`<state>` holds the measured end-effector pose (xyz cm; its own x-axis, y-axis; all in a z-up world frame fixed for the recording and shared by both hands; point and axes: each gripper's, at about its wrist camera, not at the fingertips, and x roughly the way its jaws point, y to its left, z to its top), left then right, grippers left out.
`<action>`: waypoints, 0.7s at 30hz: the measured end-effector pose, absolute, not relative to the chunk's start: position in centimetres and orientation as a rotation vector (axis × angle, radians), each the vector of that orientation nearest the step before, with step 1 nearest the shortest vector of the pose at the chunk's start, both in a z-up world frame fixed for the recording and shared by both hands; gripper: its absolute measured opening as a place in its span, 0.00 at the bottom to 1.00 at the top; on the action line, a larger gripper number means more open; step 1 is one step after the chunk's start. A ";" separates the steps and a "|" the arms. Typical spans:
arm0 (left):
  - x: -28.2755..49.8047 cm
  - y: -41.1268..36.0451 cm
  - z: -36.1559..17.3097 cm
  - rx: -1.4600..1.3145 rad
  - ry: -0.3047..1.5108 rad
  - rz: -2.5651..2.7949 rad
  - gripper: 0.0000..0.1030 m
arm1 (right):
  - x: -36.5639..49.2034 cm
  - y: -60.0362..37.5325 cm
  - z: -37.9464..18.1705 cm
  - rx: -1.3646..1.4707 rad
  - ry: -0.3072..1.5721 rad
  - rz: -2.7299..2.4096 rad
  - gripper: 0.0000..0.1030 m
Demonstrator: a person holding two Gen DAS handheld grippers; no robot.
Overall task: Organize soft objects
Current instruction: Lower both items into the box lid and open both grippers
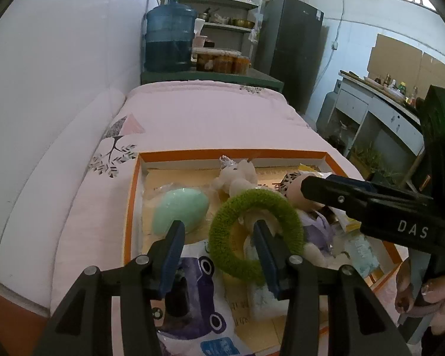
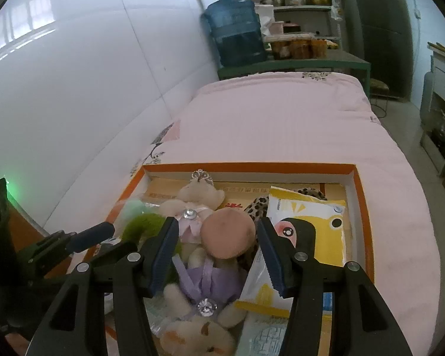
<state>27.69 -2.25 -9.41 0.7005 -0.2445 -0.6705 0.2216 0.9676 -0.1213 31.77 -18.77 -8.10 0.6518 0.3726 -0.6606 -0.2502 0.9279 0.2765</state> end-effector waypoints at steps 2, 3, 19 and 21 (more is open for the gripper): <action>27.5 -2.2 -9.2 -0.032 0.747 -0.259 0.47 | 31.4 -18.8 -8.0 0.168 0.785 0.350 0.55; 27.4 -2.2 -9.1 -0.034 0.744 -0.259 0.48 | 31.2 -18.8 -7.9 0.171 0.786 0.346 0.55; 24.3 -1.9 -8.1 -0.060 0.708 -0.234 0.66 | 26.6 -20.0 -7.3 0.201 0.773 0.248 0.71; 23.8 -1.8 -7.9 -0.057 0.702 -0.222 0.66 | 26.1 -20.0 -7.3 0.203 0.774 0.243 0.72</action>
<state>23.79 -1.80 -7.88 0.7411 -0.2218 -0.6337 0.1836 0.9748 -0.1264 26.09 -20.00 -7.27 0.6900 0.2893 -0.6635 -0.1414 0.9529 0.2684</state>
